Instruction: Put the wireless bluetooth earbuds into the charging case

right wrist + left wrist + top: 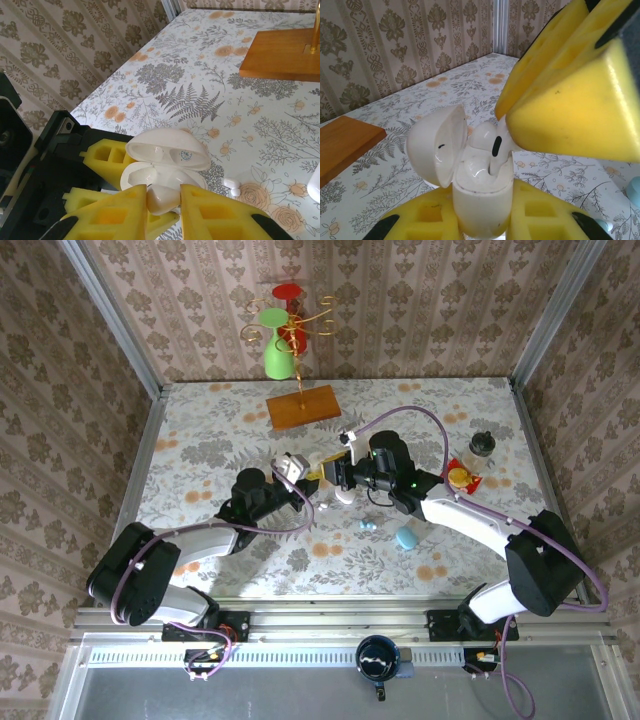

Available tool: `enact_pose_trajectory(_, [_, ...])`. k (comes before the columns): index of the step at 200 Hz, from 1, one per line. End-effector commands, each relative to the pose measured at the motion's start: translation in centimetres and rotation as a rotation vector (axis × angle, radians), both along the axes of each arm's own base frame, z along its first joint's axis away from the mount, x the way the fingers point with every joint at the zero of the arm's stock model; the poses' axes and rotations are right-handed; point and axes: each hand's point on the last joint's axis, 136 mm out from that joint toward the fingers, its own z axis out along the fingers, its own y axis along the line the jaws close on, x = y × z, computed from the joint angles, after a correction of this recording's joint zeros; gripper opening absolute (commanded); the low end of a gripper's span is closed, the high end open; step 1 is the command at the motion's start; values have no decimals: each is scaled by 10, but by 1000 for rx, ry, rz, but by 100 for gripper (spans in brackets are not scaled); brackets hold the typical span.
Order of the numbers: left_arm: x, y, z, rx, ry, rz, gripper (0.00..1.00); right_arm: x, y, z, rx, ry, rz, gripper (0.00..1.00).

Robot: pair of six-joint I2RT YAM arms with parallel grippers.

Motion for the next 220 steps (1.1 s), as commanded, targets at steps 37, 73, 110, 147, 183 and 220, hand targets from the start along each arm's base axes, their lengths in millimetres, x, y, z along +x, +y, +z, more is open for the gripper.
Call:
enact_pose_trajectory(37, [-2,-2,28,-65,-57,-13,3,-5,-4,28,59,-48,-11,40])
enact_pose_trajectory(73, [-3,-1,20,-55,-58,-16,3,-8,-12,43,100,-58,-17,44])
enact_pose_trajectory(110, [-18,-6,21,-46,-99,-102,4,4,-28,39,124,16,-82,44])
enact_pose_trajectory(147, [-21,-5,27,-58,-116,-105,4,3,-27,26,81,57,-55,42])
enact_pose_trajectory(183, [-23,-5,32,-64,-124,-111,5,-1,-26,16,63,79,-32,42])
enact_pose_trajectory(220, [-25,-5,35,-62,-135,-121,5,-6,-23,16,67,89,-4,41])
